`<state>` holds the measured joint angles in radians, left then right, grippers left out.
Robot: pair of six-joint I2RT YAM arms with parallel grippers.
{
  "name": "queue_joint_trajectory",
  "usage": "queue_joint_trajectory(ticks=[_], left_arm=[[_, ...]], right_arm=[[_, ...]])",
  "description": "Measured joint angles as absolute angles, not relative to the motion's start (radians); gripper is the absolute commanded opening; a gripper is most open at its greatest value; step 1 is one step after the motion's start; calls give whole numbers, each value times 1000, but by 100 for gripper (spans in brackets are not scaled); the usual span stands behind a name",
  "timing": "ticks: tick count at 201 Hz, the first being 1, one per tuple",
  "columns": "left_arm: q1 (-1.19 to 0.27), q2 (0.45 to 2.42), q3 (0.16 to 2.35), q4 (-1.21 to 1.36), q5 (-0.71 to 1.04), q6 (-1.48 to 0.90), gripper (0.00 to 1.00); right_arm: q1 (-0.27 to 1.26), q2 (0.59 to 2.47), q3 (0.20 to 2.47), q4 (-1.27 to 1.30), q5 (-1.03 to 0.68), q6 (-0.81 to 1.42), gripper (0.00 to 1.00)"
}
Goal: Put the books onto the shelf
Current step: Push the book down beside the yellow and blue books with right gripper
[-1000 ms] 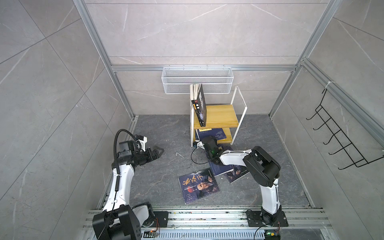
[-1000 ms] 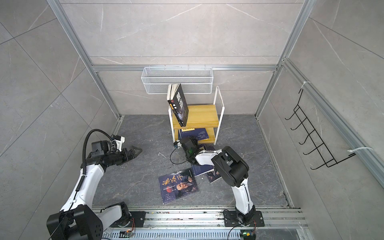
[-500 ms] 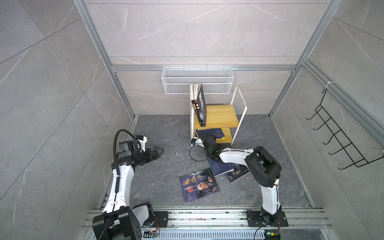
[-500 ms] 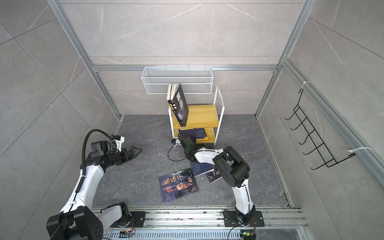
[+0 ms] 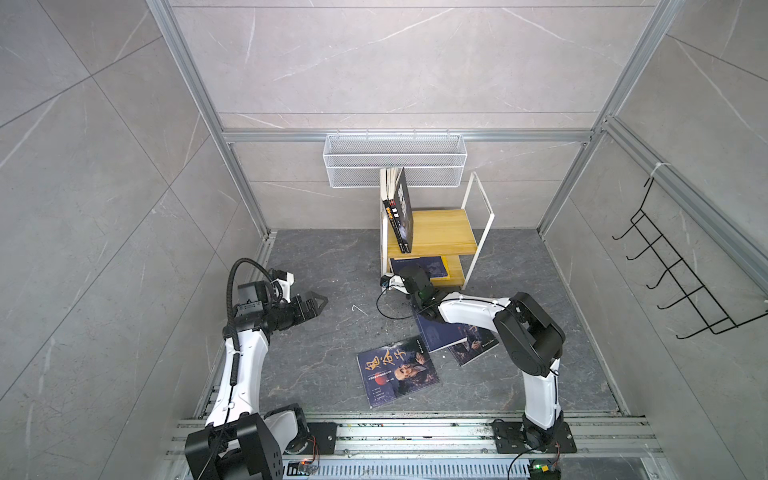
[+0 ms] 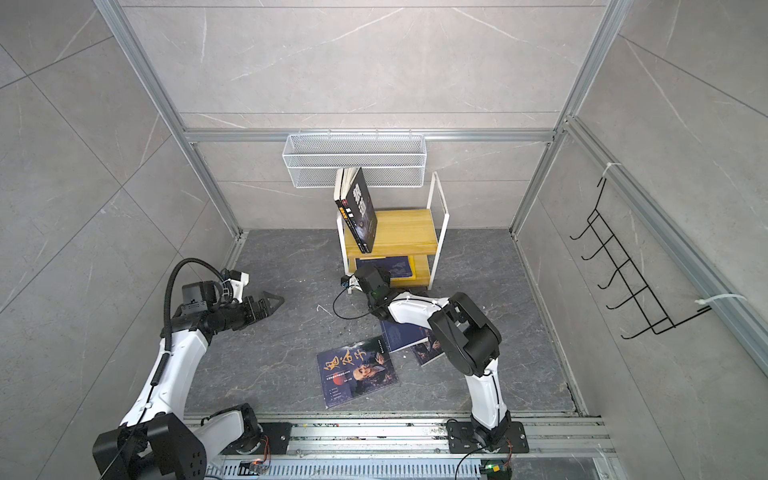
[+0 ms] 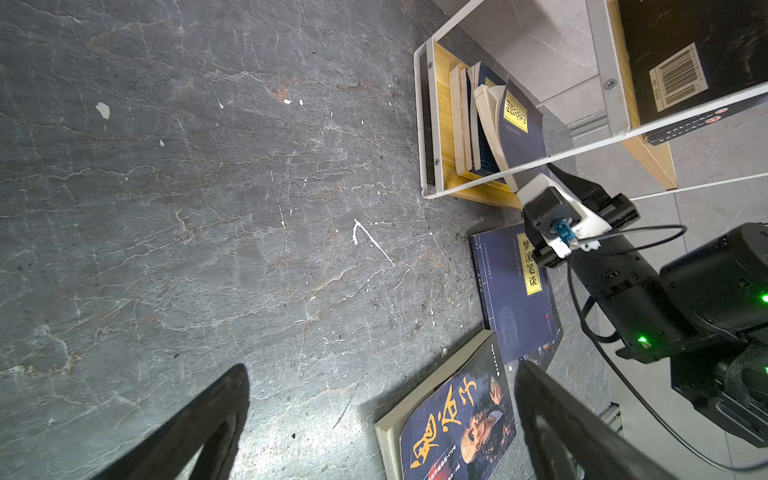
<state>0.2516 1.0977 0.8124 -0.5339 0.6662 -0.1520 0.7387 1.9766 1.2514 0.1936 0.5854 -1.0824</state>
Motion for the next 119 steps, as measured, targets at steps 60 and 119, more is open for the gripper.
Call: queue_joint_trajectory(ticks=[60,119], left_arm=[[252,1098,812,-533,666,-152,100],[252,1098,812,-533,666,-152,100]], right_arm=[[716,1796,1185,112,371,-990,52],[668,1814,1209,-33,142,-963,50]])
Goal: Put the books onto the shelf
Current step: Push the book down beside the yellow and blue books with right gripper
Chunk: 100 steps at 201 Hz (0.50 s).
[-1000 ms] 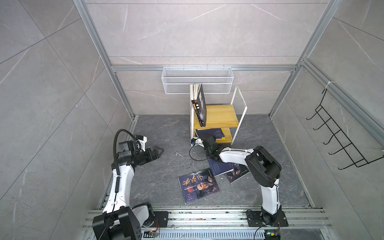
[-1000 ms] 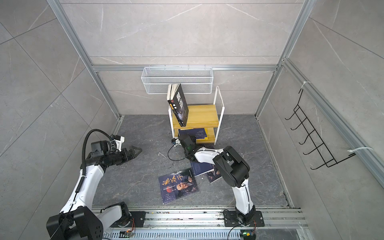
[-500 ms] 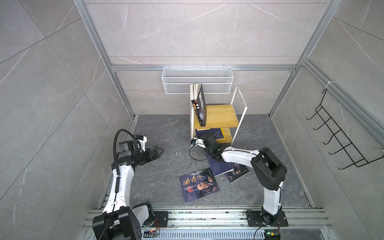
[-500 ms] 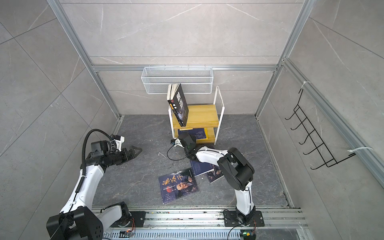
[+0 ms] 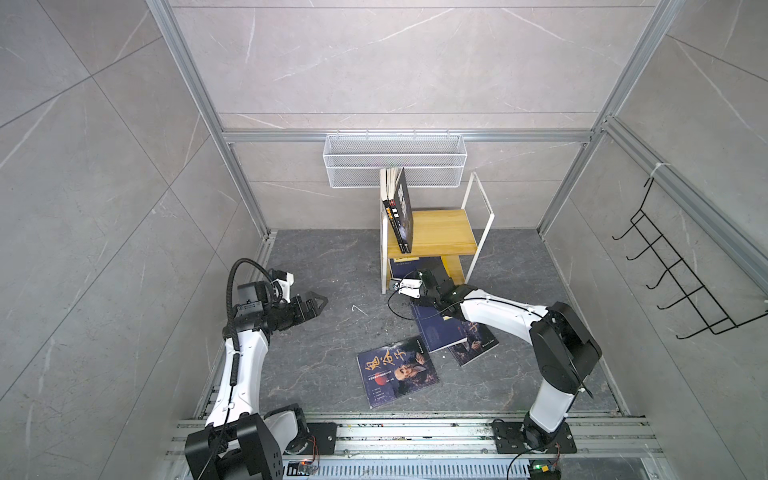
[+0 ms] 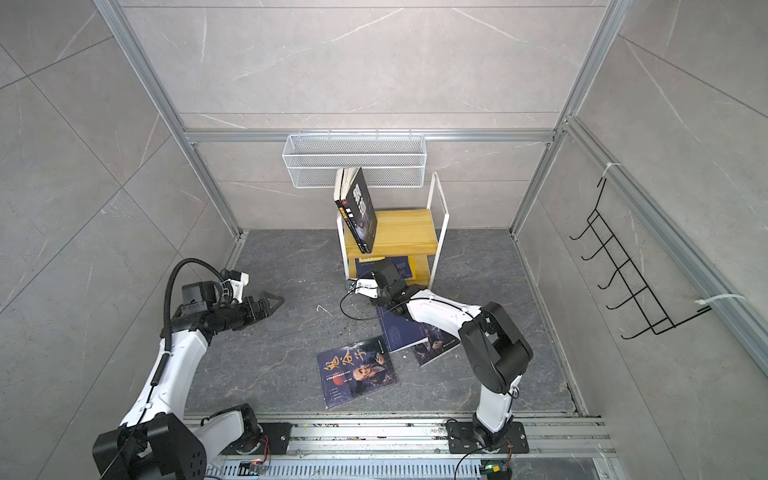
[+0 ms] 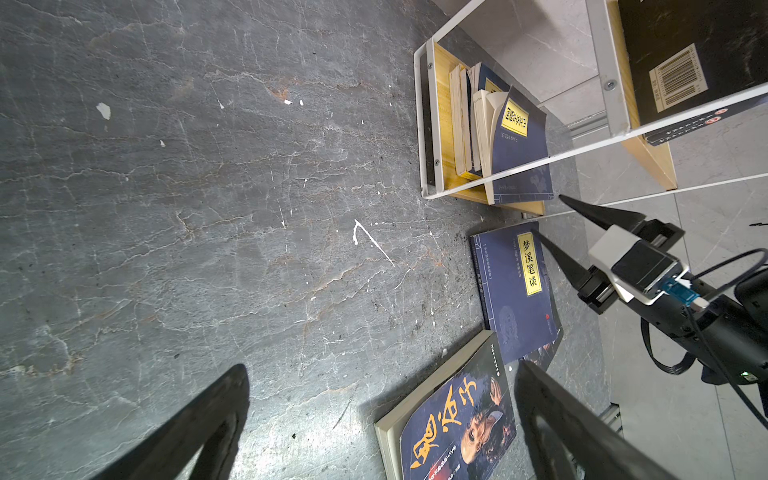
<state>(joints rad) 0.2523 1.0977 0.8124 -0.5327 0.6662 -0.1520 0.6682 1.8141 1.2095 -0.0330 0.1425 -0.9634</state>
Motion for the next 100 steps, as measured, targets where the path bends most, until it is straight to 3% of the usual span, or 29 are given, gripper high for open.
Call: queue_joint_trajectory(ticks=[100], left_arm=[[252,1098,812,-533,666,-152,100]], right_arm=[[635,1968,1383,-114,22,-961,44]])
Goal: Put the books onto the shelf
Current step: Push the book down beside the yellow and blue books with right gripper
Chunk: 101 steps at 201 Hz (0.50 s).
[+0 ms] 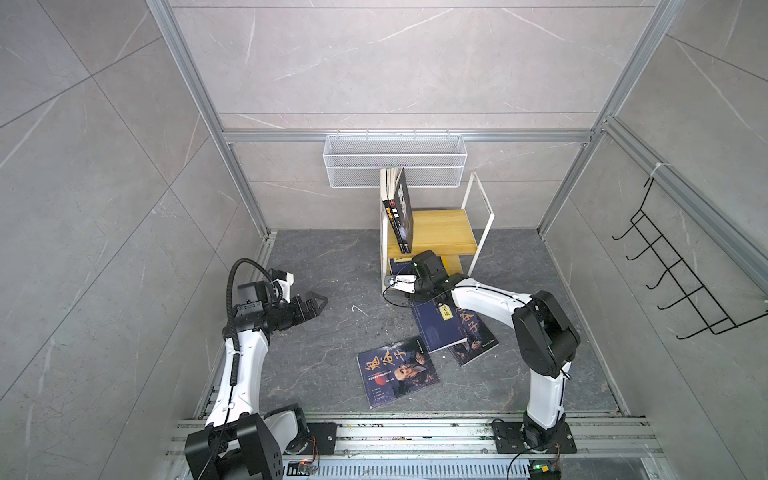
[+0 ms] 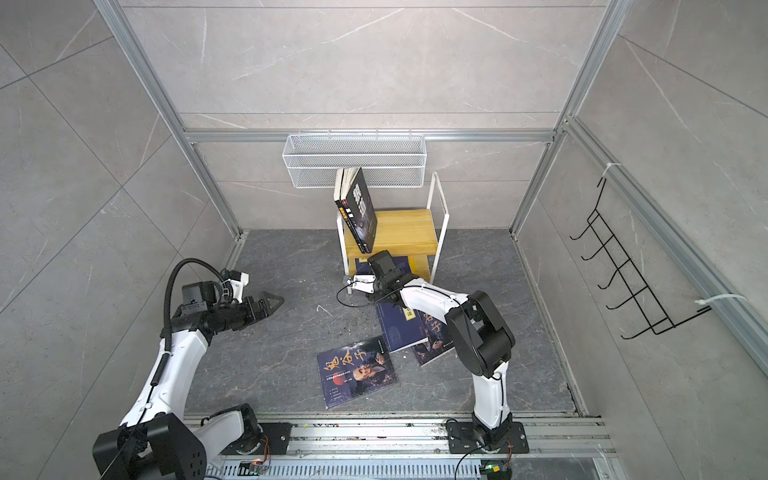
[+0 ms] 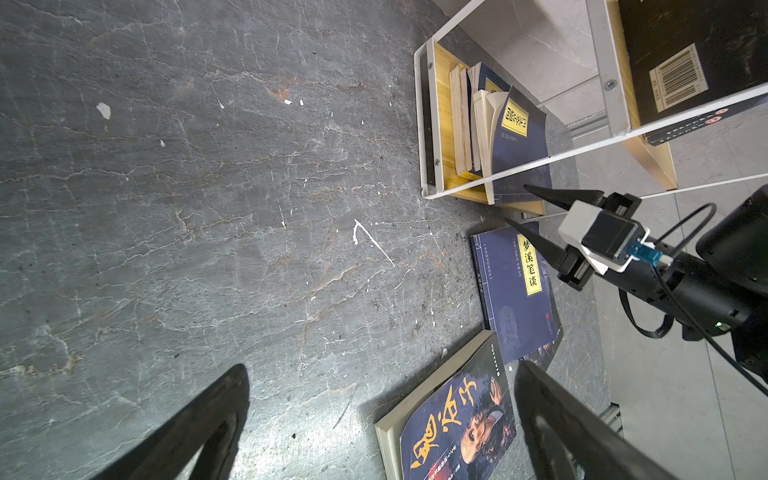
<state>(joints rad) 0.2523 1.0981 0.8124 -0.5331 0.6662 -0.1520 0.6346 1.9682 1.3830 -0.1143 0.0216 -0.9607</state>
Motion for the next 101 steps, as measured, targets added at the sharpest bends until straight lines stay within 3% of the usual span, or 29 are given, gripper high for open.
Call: queue_joint_trajectory(ticks=[101], left_arm=[[253,1098,812,-534,666,-152,100]], right_arm=[[635,2041,1461,-104,49,-960,37]])
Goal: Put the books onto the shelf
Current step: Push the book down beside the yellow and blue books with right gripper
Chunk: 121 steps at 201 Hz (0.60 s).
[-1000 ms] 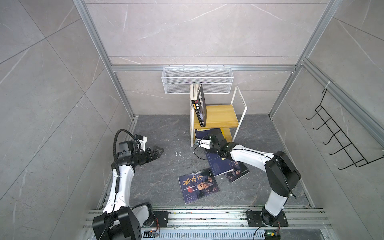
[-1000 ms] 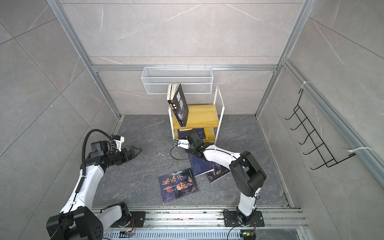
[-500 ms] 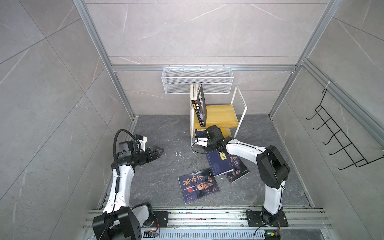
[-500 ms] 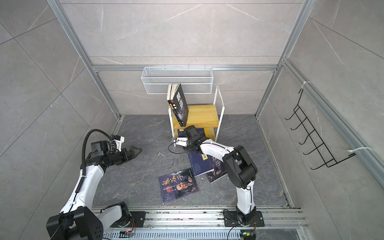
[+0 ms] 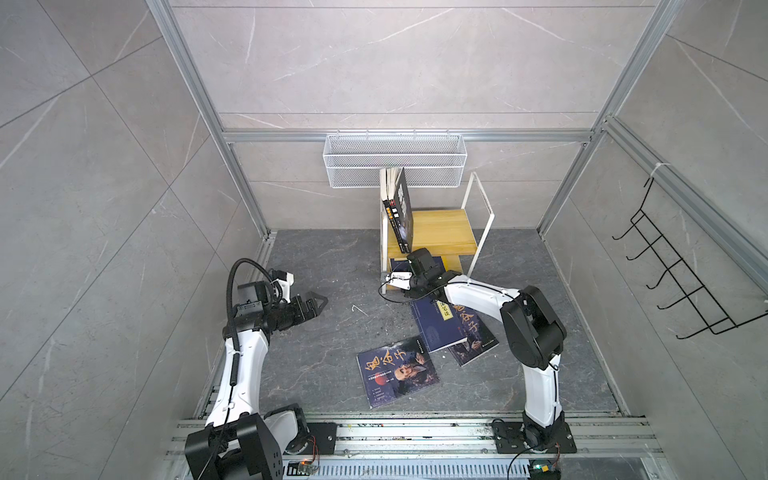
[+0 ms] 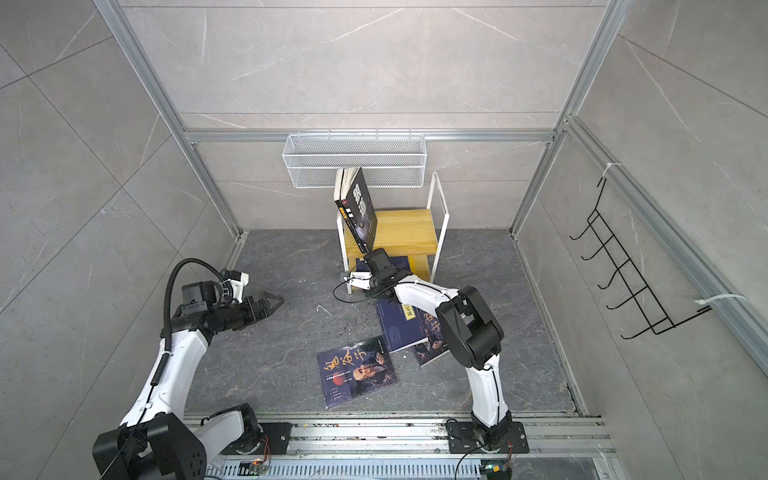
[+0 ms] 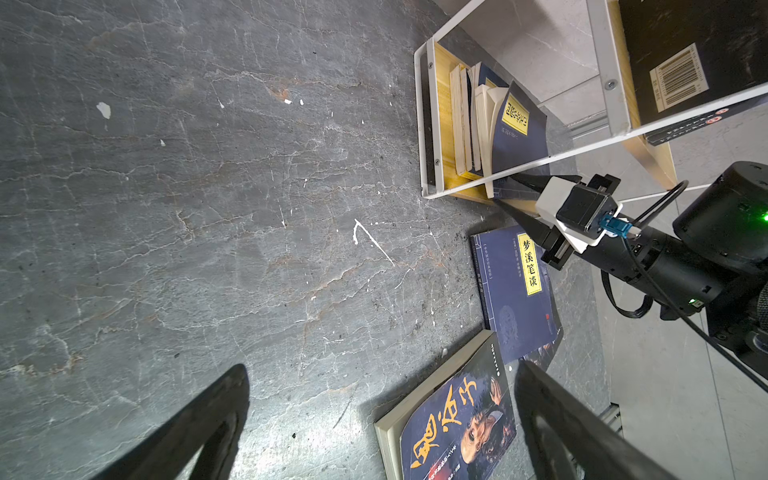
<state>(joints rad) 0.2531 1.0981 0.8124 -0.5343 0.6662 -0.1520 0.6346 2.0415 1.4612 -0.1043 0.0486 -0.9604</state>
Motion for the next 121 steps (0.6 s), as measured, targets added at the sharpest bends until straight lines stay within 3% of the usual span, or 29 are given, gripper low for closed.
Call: queue_joint_trajectory(ticks=[73,121], left_arm=[[258,1098,812,-536,666,-152,100],[258,1098,812,-536,666,-152,100]], right_arm=[[635,2072,1511,-97,82,-961,46],[630,2048,1502,-191,79,-977,46]])
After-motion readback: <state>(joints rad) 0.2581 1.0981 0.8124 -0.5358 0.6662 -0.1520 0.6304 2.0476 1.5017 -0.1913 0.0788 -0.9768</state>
